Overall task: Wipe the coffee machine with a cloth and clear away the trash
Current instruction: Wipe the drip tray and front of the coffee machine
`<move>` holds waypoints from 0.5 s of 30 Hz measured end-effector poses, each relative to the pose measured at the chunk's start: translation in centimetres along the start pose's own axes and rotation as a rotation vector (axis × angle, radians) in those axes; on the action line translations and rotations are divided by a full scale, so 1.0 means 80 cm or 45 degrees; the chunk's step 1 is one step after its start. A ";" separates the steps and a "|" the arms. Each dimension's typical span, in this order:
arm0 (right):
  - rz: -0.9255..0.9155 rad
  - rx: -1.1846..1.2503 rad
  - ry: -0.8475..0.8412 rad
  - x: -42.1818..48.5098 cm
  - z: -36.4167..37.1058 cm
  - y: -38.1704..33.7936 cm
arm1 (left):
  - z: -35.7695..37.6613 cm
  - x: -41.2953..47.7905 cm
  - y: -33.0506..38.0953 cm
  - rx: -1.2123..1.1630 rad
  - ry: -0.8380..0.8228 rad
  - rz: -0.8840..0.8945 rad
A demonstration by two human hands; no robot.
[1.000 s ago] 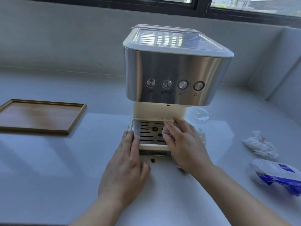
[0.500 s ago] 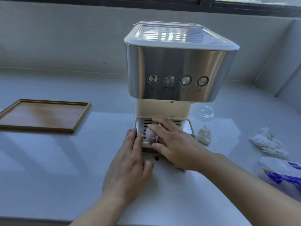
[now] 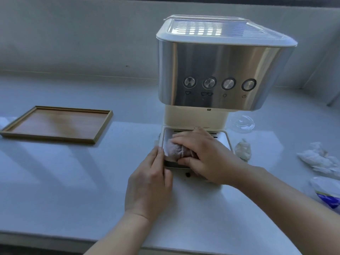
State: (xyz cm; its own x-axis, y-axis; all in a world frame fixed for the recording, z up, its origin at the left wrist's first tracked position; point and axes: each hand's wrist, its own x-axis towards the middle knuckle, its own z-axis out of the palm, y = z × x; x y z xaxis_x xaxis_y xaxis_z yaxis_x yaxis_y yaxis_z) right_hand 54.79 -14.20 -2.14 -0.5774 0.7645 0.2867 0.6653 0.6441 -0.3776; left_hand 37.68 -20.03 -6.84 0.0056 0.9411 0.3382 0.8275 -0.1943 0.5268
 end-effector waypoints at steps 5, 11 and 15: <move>0.115 -0.152 0.021 0.046 0.015 -0.007 | 0.000 -0.001 0.000 -0.007 -0.007 -0.016; 0.093 -0.138 0.116 -0.007 0.020 -0.005 | -0.003 -0.001 0.001 0.010 -0.015 -0.003; 0.227 -0.176 0.232 -0.036 0.002 0.013 | -0.001 -0.001 0.000 0.023 -0.031 -0.024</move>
State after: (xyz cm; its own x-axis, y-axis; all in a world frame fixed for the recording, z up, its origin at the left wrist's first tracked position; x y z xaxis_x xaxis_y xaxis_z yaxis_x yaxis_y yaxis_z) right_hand 57.10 -15.75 -3.47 -0.3593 0.8503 0.3846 0.8142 0.4870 -0.3161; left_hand 37.62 -20.12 -6.77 0.0037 0.9510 0.3091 0.8377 -0.1717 0.5184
